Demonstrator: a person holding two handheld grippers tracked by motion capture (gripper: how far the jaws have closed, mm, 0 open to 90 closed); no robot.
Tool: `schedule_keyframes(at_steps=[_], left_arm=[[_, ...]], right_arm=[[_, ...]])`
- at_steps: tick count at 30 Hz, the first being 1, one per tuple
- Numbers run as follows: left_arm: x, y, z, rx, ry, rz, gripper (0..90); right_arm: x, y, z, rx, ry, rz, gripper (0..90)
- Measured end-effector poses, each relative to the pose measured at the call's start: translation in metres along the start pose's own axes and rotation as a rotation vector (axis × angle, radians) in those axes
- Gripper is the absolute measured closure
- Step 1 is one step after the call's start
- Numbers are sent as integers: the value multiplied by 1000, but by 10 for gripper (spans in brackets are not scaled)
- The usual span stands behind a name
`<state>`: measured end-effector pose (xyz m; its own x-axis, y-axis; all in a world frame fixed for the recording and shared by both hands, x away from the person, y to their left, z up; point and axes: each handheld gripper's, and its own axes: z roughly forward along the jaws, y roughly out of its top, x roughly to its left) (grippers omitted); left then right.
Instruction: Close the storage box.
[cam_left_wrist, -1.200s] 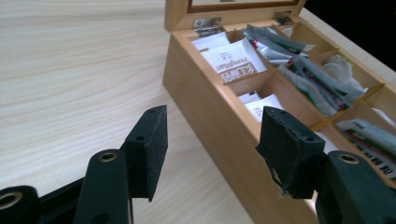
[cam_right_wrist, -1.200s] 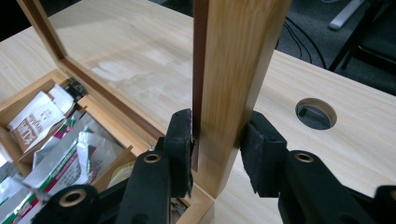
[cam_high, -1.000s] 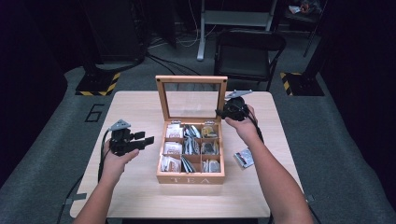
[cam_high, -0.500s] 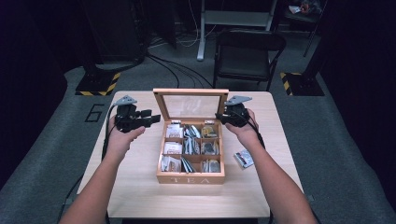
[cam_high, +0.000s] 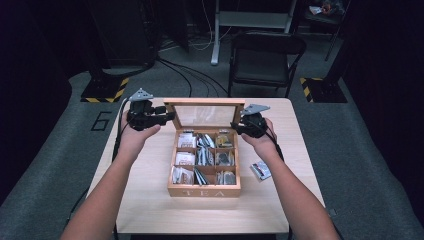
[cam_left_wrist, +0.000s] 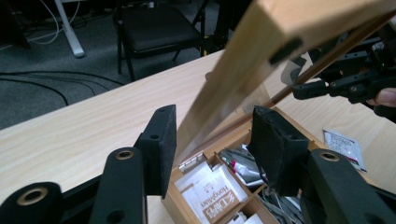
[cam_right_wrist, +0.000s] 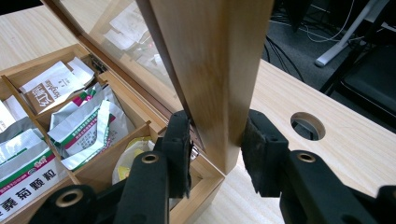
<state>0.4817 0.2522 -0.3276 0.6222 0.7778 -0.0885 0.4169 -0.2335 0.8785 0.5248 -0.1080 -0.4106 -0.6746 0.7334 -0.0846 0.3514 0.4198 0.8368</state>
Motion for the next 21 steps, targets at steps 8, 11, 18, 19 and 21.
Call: schedule_keyframes(at_steps=[8,11,18,19,21], left_arm=[[-2,4,-2,-2,-12,-5,584],[-5,2,-4,3,-11,5,587],[-11,-8,-9,0,-16,15,582],[-12,-9,-10,0,-17,13,581],[-14,-14,-12,7,-22,19,578]], right_arm=[[-1,-2,-2,-9,6,9,599],[0,-2,-6,-5,14,31,537],[5,-6,-24,-10,45,68,485],[6,-6,-27,-11,47,75,478],[8,-6,-34,-21,58,86,475]])
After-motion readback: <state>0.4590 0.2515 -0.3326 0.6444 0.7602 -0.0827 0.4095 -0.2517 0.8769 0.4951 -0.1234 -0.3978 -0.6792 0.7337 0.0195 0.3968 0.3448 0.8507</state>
